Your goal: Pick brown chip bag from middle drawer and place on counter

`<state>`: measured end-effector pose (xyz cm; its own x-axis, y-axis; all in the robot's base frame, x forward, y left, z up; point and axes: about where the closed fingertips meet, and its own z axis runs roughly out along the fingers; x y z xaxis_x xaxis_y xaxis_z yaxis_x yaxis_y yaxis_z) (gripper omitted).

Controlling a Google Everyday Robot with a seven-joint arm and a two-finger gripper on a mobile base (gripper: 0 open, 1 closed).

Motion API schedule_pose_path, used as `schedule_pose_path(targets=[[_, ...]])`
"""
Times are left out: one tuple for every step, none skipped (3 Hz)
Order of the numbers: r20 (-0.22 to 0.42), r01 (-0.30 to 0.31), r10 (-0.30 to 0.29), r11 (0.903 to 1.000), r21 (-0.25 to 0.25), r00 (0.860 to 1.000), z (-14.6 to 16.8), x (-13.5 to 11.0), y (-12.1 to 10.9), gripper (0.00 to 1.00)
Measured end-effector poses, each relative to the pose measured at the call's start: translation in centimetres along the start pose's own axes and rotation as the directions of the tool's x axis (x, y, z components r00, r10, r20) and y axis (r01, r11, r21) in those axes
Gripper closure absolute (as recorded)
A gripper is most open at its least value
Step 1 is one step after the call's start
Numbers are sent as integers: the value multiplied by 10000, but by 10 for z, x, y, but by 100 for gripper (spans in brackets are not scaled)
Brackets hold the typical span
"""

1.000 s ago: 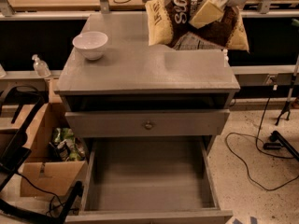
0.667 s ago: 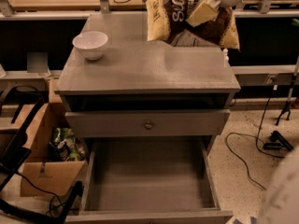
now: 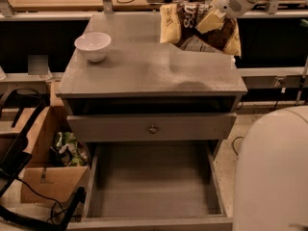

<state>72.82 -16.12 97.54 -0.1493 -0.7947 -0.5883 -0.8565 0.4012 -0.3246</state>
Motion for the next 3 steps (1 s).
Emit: schedule_pose_path(targets=[[93, -297, 305, 9965, -786, 9995, 18, 22, 8, 100], [93, -331, 341, 9950, -938, 9994, 24, 24, 10, 86], [88, -337, 347, 9945, -989, 9994, 28, 24, 10, 64]])
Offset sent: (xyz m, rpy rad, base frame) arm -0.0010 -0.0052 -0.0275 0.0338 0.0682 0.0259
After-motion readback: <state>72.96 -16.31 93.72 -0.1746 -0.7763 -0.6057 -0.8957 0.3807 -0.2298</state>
